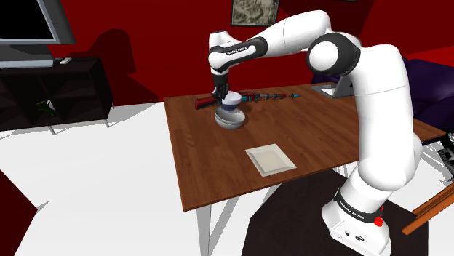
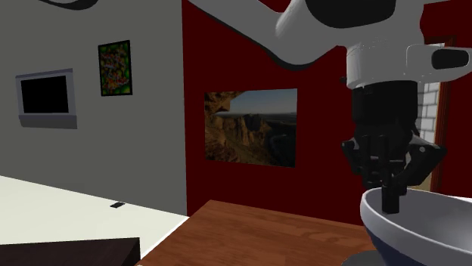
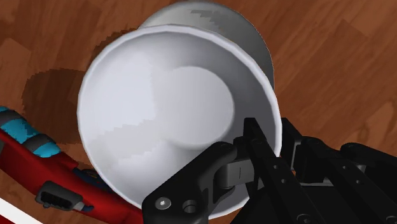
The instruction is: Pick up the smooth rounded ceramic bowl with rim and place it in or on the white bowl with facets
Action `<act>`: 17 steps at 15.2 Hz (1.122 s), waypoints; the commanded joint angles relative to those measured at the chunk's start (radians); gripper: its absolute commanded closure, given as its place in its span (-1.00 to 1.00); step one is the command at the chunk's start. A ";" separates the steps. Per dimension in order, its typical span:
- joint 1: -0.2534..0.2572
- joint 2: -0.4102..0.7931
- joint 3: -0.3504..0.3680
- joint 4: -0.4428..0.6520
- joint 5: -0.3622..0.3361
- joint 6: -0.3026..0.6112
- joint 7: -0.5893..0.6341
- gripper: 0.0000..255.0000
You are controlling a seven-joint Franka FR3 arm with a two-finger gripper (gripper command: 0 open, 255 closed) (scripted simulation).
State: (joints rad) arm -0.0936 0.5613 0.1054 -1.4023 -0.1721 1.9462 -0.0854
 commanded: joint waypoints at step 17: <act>-0.001 0.021 -0.003 -0.047 -0.006 0.068 0.009 -1.00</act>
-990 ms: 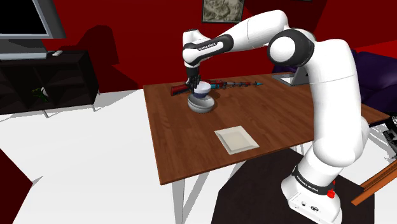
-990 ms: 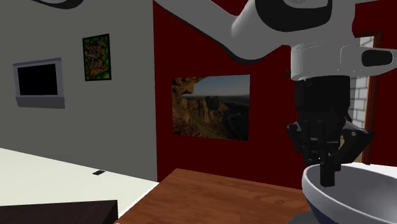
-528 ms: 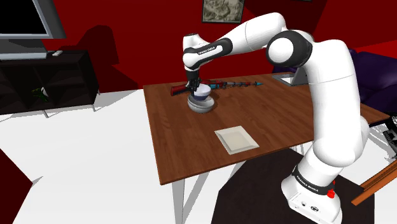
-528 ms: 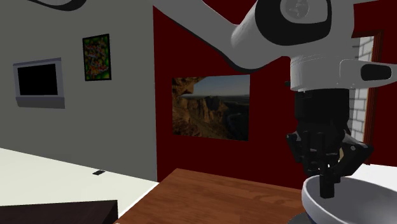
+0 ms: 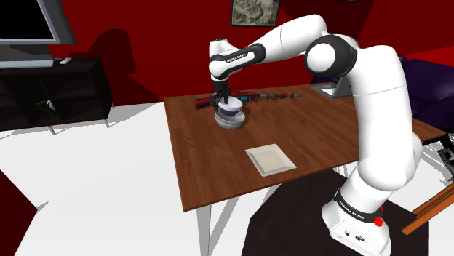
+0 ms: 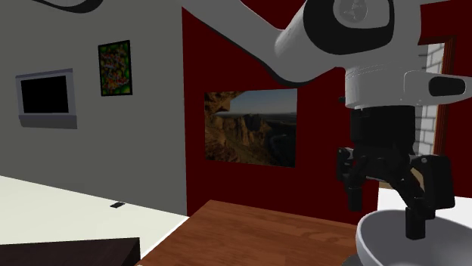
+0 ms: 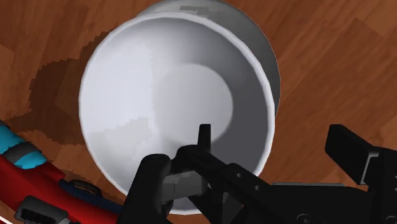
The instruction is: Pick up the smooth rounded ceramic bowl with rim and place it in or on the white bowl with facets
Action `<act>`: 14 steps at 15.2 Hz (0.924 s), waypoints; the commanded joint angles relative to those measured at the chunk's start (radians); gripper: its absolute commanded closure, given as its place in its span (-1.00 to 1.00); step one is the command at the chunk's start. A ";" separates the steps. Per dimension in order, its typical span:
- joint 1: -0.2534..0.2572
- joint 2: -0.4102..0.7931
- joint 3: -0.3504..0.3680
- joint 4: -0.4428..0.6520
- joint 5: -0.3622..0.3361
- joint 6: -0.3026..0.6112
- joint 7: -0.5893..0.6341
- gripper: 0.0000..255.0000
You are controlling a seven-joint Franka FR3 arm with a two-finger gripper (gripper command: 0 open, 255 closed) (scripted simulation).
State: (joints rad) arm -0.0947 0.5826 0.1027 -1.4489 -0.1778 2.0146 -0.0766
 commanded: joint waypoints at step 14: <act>0.007 -0.035 0.005 0.072 0.008 -0.107 -0.007 -1.00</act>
